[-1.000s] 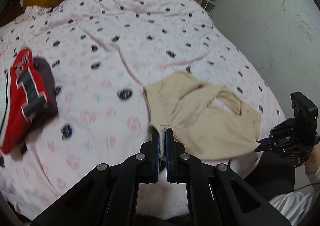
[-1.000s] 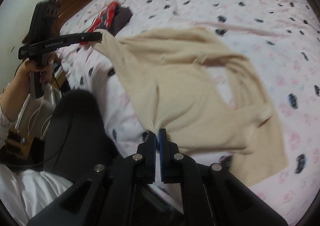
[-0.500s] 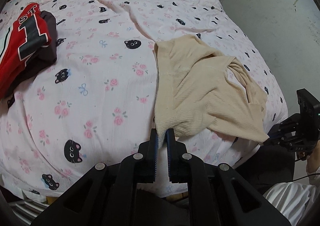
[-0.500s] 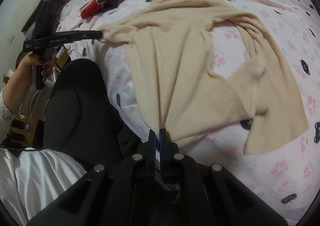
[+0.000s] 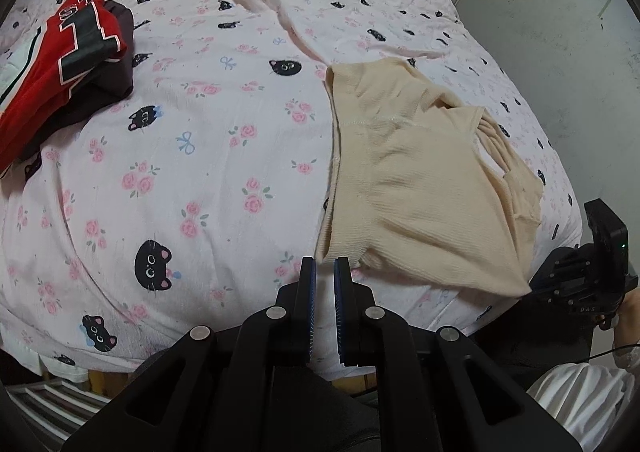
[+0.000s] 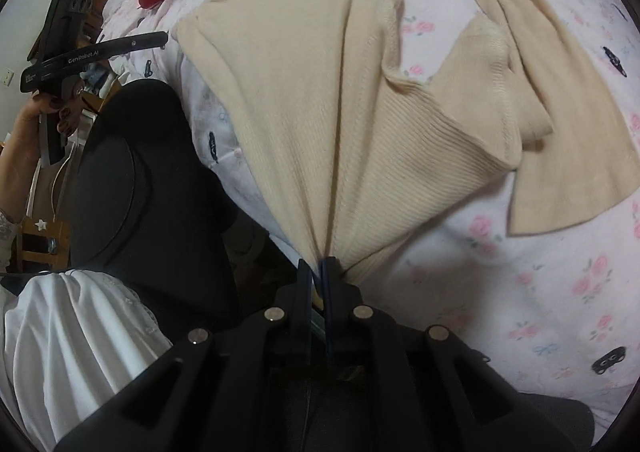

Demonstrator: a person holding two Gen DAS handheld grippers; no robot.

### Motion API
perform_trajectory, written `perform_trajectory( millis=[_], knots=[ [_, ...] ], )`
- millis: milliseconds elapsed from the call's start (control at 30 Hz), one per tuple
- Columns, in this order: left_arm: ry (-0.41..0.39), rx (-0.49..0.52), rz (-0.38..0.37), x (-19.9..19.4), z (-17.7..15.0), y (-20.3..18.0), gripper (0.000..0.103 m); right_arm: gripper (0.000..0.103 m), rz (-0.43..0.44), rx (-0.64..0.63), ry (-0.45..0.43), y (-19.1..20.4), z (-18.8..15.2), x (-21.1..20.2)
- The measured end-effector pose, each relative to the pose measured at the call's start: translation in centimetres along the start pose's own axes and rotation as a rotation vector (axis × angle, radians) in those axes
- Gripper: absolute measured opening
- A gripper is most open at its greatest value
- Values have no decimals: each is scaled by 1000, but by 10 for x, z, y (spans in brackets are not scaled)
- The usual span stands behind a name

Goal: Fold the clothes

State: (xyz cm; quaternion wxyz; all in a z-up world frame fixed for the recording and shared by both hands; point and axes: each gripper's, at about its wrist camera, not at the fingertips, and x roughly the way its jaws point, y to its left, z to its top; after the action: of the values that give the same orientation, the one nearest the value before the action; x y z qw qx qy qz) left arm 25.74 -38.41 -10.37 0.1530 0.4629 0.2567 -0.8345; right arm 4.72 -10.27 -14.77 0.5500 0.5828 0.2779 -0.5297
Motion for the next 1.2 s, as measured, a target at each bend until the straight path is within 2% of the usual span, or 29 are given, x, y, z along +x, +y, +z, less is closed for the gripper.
perform_trajectory(
  millis=[33, 100, 133, 300, 500, 567, 733, 800, 900, 1033, 1200],
  knots=[
    [-11, 1, -2, -1, 0, -2, 7, 22, 5, 6, -4, 0, -1, -1],
    [-34, 1, -11, -4, 1, -6, 7, 48, 21, 27, -22, -1, -4, -9],
    [-47, -1, -17, -5, 0, -8, 7, 51, 20, 38, -46, -4, -5, -17],
    [-100, -12, -49, -4, -1, -20, 7, 51, -30, 117, -187, -34, -9, -59],
    [-143, -32, -40, -3, 5, -28, 7, 50, -132, 330, -315, -101, -8, -89],
    [-160, -40, -39, -3, 14, -27, 7, 50, -94, 398, -338, -121, -10, -92],
    [-153, -48, -84, 13, 74, -16, 9, 49, 38, 575, -391, -170, -12, -95],
    [-149, -51, -103, 19, 98, -11, 16, 44, 99, 620, -401, -182, -13, -92],
    [-115, -31, -88, 39, 129, -7, 25, 36, 145, 657, -402, -190, -11, -83],
    [-22, -28, -130, 72, 148, -4, 25, 34, 175, 684, -400, -194, -9, -74],
    [51, -24, -129, 99, 151, -7, 26, 34, 199, 695, -400, -198, -7, -70]
  ],
)
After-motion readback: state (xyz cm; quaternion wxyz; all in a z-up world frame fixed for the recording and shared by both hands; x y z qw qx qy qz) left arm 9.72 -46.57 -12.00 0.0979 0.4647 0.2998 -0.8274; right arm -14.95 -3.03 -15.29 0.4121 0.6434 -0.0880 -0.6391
